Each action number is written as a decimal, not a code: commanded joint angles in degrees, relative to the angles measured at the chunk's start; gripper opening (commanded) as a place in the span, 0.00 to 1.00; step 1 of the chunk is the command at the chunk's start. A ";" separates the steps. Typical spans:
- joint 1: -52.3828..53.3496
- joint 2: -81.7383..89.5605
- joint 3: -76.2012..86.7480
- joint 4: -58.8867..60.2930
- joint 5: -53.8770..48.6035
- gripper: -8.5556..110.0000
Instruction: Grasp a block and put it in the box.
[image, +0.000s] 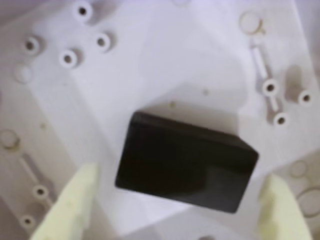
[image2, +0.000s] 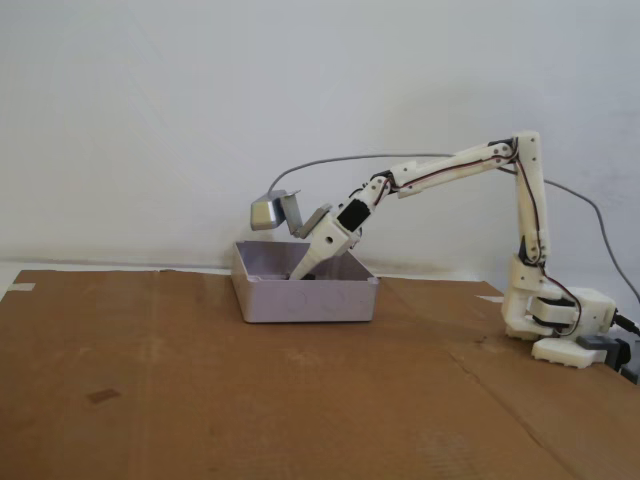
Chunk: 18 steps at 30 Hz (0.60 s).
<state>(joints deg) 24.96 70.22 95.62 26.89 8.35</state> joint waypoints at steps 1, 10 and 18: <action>0.18 2.37 -1.41 -2.20 -0.44 0.40; 0.18 2.90 -1.41 -2.29 -0.44 0.40; -0.26 3.52 -2.99 -2.64 -0.53 0.40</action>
<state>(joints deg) 24.96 70.22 95.62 26.89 8.35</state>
